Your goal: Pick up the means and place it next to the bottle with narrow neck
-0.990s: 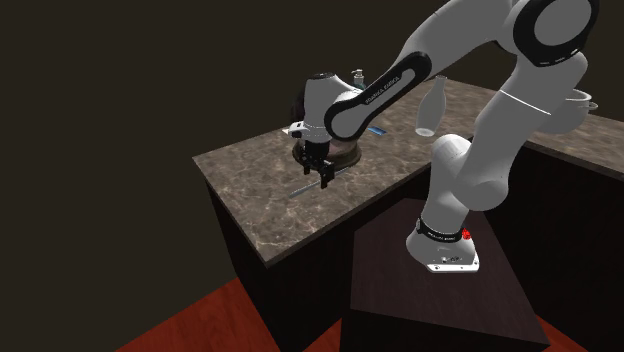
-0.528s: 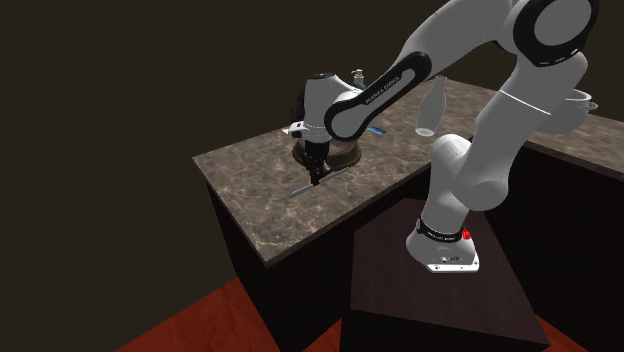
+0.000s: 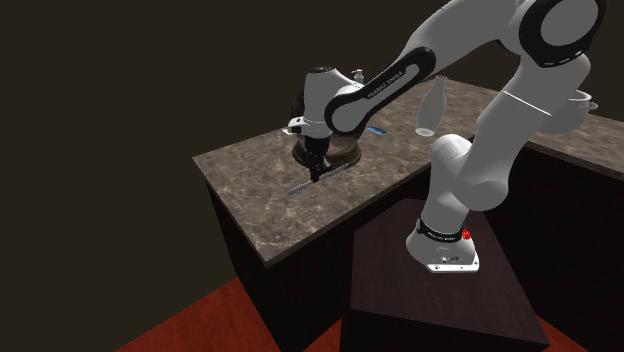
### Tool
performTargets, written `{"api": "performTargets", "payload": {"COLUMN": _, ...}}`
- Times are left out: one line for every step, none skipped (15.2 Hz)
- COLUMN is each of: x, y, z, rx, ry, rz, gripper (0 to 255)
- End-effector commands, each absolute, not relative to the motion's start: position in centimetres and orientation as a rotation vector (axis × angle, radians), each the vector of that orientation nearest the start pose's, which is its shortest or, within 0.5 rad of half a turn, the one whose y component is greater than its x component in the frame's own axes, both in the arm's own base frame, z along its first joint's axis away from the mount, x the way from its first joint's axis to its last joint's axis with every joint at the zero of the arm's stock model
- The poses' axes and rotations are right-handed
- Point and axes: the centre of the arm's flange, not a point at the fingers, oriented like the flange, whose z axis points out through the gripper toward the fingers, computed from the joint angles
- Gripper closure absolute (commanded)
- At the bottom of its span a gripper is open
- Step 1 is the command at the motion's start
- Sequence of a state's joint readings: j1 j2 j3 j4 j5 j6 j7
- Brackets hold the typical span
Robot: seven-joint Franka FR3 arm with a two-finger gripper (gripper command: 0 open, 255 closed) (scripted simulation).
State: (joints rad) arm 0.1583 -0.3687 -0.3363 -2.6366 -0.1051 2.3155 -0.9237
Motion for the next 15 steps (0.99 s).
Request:
{"api": "performTargets", "payload": {"x": 39.8, "y": -6.9, "z": 37.4, "rx": -2.854, "ry": -1.266, "rz": -0.076, "gripper": 255}}
{"api": "performTargets", "payload": {"x": 39.8, "y": -6.9, "z": 38.0, "rx": -2.854, "ry": -1.266, "rz": -0.076, "gripper": 255}}
{"api": "performTargets", "payload": {"x": 39.8, "y": -6.9, "z": 38.5, "rx": -2.854, "ry": -1.266, "rz": -0.076, "gripper": 255}}
{"api": "performTargets", "payload": {"x": 39.8, "y": -6.9, "z": 39.0, "rx": -2.854, "ry": -1.266, "rz": -0.076, "gripper": 255}}
{"api": "performTargets", "payload": {"x": 39.8, "y": -6.9, "z": 39.6, "rx": -2.854, "ry": -1.266, "rz": -0.076, "gripper": 255}}
{"api": "performTargets", "payload": {"x": 39.8, "y": -6.9, "z": 40.1, "rx": -2.854, "ry": -1.266, "rz": -0.076, "gripper": 255}}
{"api": "performTargets", "payload": {"x": 39.8, "y": -6.9, "z": 40.6, "rx": -2.854, "ry": -1.266, "rz": -0.076, "gripper": 255}}
{"api": "performTargets", "payload": {"x": 39.8, "y": -6.9, "z": 41.1, "rx": -2.854, "ry": -1.266, "rz": -0.076, "gripper": 255}}
{"api": "performTargets", "payload": {"x": 39.8, "y": -6.9, "z": 41.7, "rx": -2.854, "ry": -1.266, "rz": -0.076, "gripper": 255}}
{"api": "performTargets", "payload": {"x": 39.8, "y": -6.9, "z": 42.2, "rx": -2.854, "ry": -1.266, "rz": -0.076, "gripper": 255}}
{"api": "performTargets", "payload": {"x": 39.8, "y": -6.9, "z": 42.7, "rx": -2.854, "ry": -1.266, "rz": -0.076, "gripper": 255}}
{"api": "performTargets", "payload": {"x": 39.8, "y": -6.9, "z": 43.3, "rx": -2.854, "ry": -1.266, "rz": -0.076, "gripper": 255}}
{"api": "performTargets", "payload": {"x": 39.8, "y": -6.9, "z": 43.8, "rx": -2.854, "ry": -1.266, "rz": -0.076, "gripper": 255}}
{"api": "performTargets", "payload": {"x": 39.8, "y": -6.9, "z": 44.3, "rx": -2.854, "ry": -1.266, "rz": -0.076, "gripper": 255}}
{"api": "performTargets", "payload": {"x": 39.8, "y": -6.9, "z": 44.8, "rx": -2.854, "ry": -1.266, "rz": -0.076, "gripper": 255}}
